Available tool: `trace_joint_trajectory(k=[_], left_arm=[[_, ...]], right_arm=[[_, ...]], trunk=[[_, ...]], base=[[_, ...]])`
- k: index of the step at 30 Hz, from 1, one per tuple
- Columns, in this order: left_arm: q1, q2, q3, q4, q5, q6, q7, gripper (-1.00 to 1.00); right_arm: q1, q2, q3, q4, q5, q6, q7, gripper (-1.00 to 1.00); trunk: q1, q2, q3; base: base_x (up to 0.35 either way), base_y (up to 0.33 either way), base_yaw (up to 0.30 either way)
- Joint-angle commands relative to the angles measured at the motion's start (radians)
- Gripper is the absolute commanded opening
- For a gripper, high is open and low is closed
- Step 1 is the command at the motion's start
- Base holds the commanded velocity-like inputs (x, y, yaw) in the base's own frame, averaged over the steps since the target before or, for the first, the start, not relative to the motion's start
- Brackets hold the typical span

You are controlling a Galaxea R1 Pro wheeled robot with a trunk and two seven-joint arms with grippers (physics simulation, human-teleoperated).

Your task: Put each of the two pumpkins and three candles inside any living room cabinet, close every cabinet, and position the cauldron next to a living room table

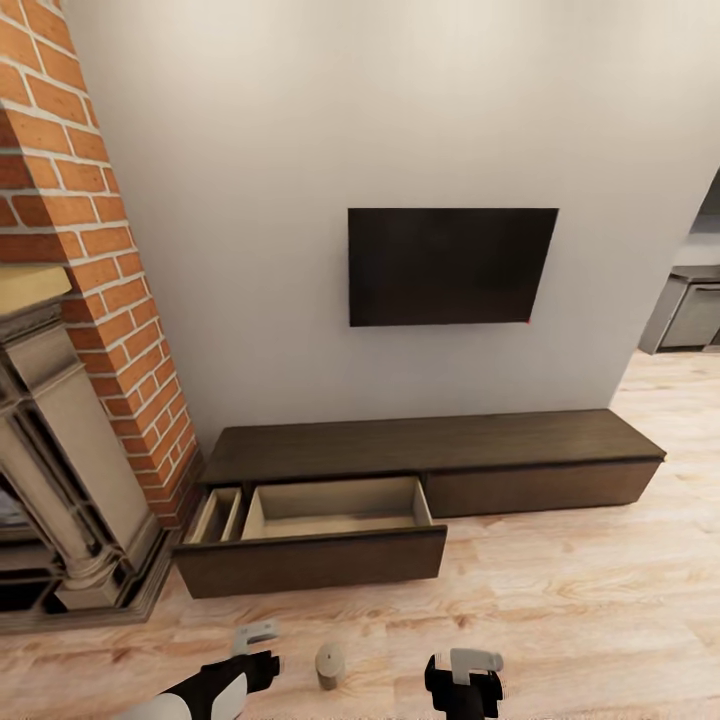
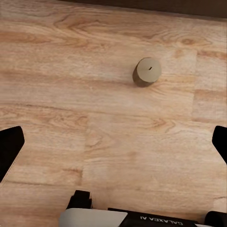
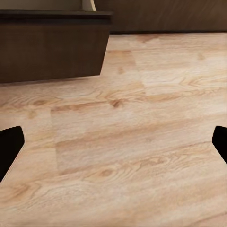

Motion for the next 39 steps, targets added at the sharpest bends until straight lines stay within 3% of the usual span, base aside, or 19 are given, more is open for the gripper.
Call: trace_joint_trajectory(k=[1,39], left_arm=[[0.0,-0.001,0.007,-0.002,-0.009,0.004,0.002,1.0],[0.0,-0.001,0.007,-0.002,-0.009,0.005,0.003,1.0]], right_arm=[[-0.002,0.0,0.008,-0.001,-0.008,-0.004,-0.005,1.0],[-0.002,0.0,0.008,-0.001,-0.008,-0.004,-0.005,1.0]], trunk=[[0.0,-0.002,-0.002],[0.0,-0.002,-0.002]], base=[[-0.075,0.324,0.0],[-0.075,0.324,0.0]])
